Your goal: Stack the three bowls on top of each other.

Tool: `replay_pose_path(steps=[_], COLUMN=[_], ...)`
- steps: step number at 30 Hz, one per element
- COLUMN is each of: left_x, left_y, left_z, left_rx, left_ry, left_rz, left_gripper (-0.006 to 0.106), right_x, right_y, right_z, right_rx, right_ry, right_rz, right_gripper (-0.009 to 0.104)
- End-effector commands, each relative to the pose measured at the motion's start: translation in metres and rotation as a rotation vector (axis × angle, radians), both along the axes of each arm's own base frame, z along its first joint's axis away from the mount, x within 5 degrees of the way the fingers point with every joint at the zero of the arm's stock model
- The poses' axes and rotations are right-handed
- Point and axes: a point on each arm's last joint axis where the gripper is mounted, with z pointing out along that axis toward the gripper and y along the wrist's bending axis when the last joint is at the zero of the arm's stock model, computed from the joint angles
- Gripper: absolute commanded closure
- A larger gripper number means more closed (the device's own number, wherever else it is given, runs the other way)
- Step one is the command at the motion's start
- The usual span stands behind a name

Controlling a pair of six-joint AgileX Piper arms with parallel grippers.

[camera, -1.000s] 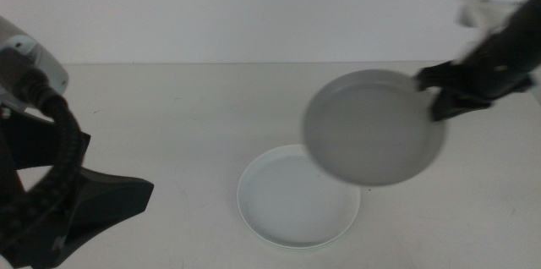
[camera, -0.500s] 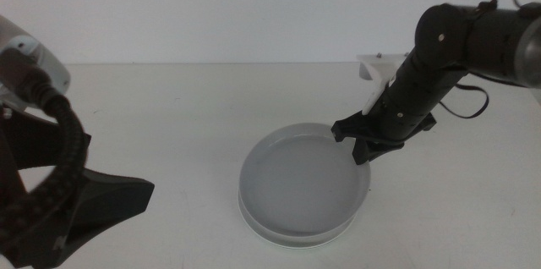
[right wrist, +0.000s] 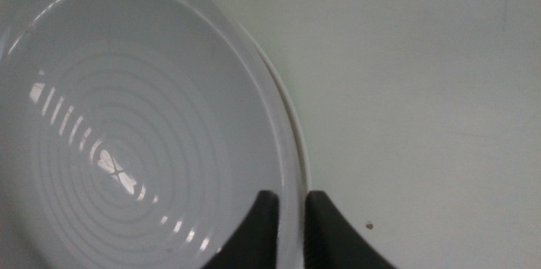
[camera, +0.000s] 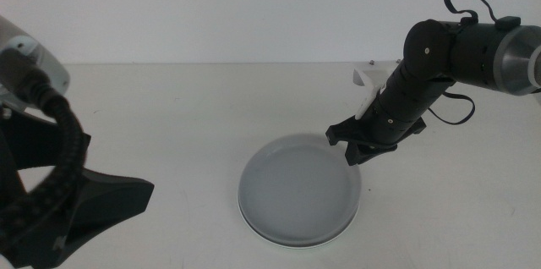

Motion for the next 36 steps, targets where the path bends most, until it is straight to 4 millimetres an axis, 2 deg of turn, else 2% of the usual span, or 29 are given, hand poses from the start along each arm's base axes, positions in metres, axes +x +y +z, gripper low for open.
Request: replay_pose_path(steps=[1, 6, 9, 11, 16, 22, 24, 29, 33, 36], left_x=[0.0, 0.0, 0.0, 0.0, 0.0, 0.011, 0.02, 0.067, 0.103, 0.124], left_y=[-0.002, -0.002, -0.002, -0.002, -0.002, -0.002, -0.002, 0.0, 0.01, 0.023], left_z=[0.014, 0.014, 0.014, 0.014, 0.014, 0.024, 0.027, 0.026, 0.025, 0.023], left_rx=[-0.072, -0.072, -0.072, -0.072, -0.072, -0.128, -0.1, 0.013, 0.072, 0.093], left_ry=[-0.063, -0.063, -0.063, -0.063, -0.063, -0.189, -0.205, -0.18, -0.144, -0.106], left_rz=[0.003, 0.003, 0.003, 0.003, 0.003, 0.063, 0.109, 0.338, 0.449, 0.488], left_gripper=[-0.005, -0.005, -0.005, -0.005, -0.005, -0.005, -0.005, -0.005, -0.005, -0.005], right_x=[0.0, 0.0, 0.003, 0.006, 0.009, 0.006, 0.002, -0.017, -0.04, -0.061], right_y=[0.001, 0.001, 0.0, -0.003, -0.017, -0.06, -0.079, -0.12, -0.145, -0.155], right_z=[0.031, 0.037, 0.055, 0.074, 0.123, 0.168, 0.176, 0.194, 0.204, 0.205], right_rx=[0.046, 0.044, 0.04, 0.055, 0.066, 0.054, 0.042, 0.038, 0.049, 0.047], right_ry=[-0.089, -0.092, -0.127, -0.168, -0.211, -0.287, -0.288, -0.297, -0.36, -0.414], right_rz=[-0.004, 0.005, 0.018, 0.013, 0.021, -0.02, -0.048, -0.121, -0.191, -0.229], right_gripper=[0.077, 0.057, 0.046, 0.041, 0.039, 0.039, 0.039, 0.039, 0.039, 0.039])
